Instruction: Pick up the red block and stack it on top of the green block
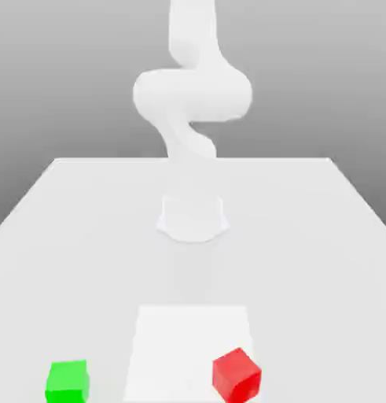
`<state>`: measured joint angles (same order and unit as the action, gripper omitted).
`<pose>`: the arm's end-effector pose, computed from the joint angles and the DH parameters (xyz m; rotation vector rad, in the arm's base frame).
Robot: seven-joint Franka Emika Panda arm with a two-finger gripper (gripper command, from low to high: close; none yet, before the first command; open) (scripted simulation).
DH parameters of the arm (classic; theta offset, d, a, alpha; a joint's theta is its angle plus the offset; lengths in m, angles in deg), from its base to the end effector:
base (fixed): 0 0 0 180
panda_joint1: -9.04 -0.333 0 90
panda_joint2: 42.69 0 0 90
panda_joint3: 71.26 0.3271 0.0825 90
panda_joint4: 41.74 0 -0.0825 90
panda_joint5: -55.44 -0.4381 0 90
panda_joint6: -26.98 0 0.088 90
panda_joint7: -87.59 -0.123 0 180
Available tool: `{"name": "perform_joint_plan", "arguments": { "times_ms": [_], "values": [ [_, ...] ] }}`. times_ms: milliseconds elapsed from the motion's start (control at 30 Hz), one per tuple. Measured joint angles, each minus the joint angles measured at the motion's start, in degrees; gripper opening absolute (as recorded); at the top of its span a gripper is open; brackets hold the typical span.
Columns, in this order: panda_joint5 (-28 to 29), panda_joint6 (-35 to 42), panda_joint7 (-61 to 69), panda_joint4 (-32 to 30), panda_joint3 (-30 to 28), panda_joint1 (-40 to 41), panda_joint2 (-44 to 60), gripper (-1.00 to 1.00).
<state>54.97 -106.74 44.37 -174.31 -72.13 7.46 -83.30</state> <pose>0.4380 0.0039 0.6693 -2.5116 0.9821 -0.9441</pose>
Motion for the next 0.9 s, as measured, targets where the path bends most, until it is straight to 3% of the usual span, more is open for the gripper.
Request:
{"name": "perform_joint_plan", "arguments": {
  "times_ms": [533,900],
  "values": [
    [-3.57,-12.19,17.22,-4.99,-2.33,-6.98,33.63,0.00],
    [-1.21,-22.21,24.07,-7.42,-1.52,-8.51,56.23,0.00]
  ]
}}
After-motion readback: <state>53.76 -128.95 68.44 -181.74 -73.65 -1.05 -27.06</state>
